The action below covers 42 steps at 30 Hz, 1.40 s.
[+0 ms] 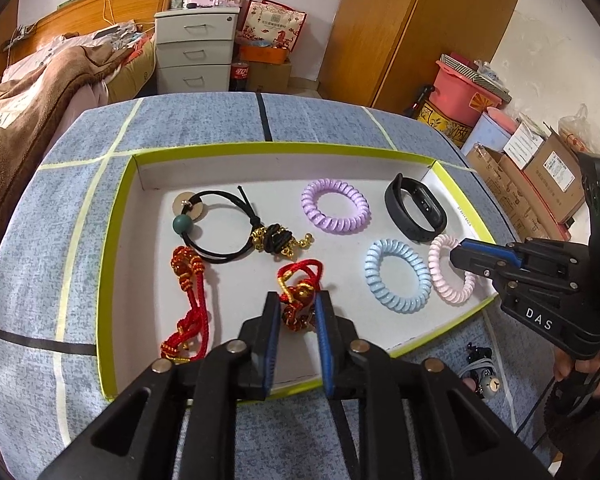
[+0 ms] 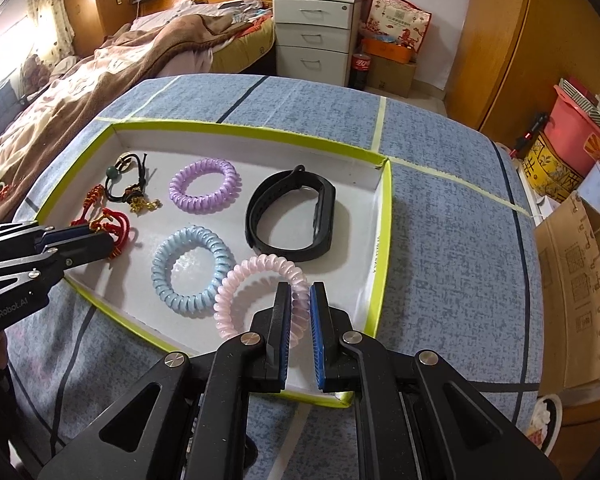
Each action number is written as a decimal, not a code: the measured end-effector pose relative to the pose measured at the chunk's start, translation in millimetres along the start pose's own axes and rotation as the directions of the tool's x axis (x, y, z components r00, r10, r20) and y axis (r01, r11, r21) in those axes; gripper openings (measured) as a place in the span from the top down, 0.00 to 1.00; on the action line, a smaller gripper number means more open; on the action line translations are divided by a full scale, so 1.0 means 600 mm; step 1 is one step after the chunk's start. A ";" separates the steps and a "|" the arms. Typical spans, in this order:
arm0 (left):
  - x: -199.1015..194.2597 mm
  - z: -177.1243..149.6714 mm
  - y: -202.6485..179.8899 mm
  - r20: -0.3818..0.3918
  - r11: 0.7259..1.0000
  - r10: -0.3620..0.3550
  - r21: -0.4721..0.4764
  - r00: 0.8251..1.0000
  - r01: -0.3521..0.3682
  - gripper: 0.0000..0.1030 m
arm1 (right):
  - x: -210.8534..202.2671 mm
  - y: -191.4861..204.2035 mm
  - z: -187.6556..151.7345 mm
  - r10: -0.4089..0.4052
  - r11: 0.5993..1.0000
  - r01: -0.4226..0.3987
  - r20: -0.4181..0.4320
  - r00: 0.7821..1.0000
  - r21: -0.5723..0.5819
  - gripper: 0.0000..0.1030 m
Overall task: Organize jewelry
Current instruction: 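Carry the pink coil and red knot ornament into the box and open both tools, then withdraw both tools from the box toward the grey cord bundle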
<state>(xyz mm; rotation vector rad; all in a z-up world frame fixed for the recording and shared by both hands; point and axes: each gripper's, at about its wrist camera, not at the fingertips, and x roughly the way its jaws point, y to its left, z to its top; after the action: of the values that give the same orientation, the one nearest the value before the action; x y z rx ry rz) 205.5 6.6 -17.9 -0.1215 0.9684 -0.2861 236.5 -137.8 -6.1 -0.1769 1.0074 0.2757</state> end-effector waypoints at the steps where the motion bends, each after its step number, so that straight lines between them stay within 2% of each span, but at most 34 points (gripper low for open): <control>1: 0.000 0.000 0.000 0.000 1.000 0.003 0.001 1.000 -0.003 0.76 | -0.001 0.000 0.000 -0.003 1.000 0.003 0.002 1.000 -0.001 0.90; 3: -0.003 -0.001 -0.002 0.005 1.000 0.009 0.003 1.000 -0.009 0.76 | -0.002 0.001 -0.001 -0.003 1.000 0.003 0.006 1.000 -0.002 0.90; 7: -0.005 0.000 -0.004 0.007 1.000 0.001 -0.001 1.000 -0.001 0.69 | -0.005 0.001 -0.003 0.004 1.000 -0.004 0.011 1.000 0.003 0.88; 11: -0.014 -0.001 -0.005 0.020 1.000 -0.009 -0.003 1.000 0.009 0.67 | -0.014 -0.002 -0.006 0.020 0.999 -0.021 0.033 0.999 0.025 0.85; 16: -0.035 -0.006 -0.008 0.048 1.000 -0.007 -0.001 0.999 0.007 0.65 | -0.038 -0.003 -0.012 0.044 0.998 -0.048 0.076 0.996 0.044 0.84; 19: -0.055 -0.012 -0.011 0.071 1.000 -0.016 -0.002 0.997 0.016 0.61 | -0.060 -0.003 -0.020 0.060 0.996 -0.067 0.116 0.991 0.059 0.82; 21: -0.067 -0.017 -0.011 0.084 1.000 -0.007 -0.002 0.996 0.007 0.59 | -0.075 -0.003 -0.026 0.067 0.995 -0.077 0.138 0.988 0.070 0.79; 23: -0.078 -0.022 -0.013 0.097 1.000 -0.019 -0.006 0.995 0.020 0.58 | -0.090 -0.003 -0.035 0.074 0.993 -0.088 0.162 0.984 0.082 0.63; 24: -0.084 -0.025 -0.013 0.104 1.000 -0.024 -0.009 0.994 0.025 0.58 | -0.098 -0.002 -0.043 0.082 0.991 -0.099 0.176 0.981 0.089 0.61; 30: -0.106 -0.055 -0.033 0.123 0.999 -0.043 0.004 0.991 0.043 0.57 | -0.117 0.005 -0.085 0.098 0.988 -0.119 0.190 0.977 0.102 0.61; 42: -0.120 -0.096 -0.054 0.126 0.999 -0.037 0.013 0.991 0.036 0.56 | -0.119 0.011 -0.168 0.148 0.972 -0.179 0.197 0.969 0.149 0.61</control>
<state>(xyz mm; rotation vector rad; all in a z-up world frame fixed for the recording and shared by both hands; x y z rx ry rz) 113.6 -1.6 14.0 -0.1457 0.8394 -0.3139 117.3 -169.3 1.9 0.0837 0.8562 0.3508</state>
